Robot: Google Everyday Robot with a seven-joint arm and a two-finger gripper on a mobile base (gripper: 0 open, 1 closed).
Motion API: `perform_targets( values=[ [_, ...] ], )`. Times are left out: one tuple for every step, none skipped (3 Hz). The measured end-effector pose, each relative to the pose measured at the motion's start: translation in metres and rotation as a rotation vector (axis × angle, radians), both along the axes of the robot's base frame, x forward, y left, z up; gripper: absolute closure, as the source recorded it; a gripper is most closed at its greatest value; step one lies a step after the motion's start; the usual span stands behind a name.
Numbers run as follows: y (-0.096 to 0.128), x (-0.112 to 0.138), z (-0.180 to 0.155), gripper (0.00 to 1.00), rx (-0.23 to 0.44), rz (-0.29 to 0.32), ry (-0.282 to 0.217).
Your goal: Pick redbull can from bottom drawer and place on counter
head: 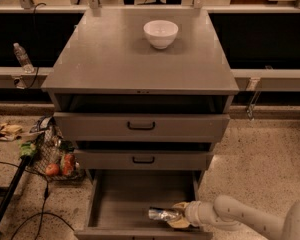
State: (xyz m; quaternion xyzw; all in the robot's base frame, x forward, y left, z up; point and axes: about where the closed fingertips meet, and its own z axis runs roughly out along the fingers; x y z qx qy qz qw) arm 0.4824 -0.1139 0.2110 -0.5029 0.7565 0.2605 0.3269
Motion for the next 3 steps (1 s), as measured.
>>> perform_targets(
  values=[
    [-0.040, -0.024, 0.081, 1.00, 0.040, 0.021, -0.051],
    [-0.057, -0.027, 0.138, 1.00, 0.059, 0.013, -0.122],
    [-0.064, -0.021, 0.212, 1.00, 0.091, 0.008, -0.231]
  ],
)
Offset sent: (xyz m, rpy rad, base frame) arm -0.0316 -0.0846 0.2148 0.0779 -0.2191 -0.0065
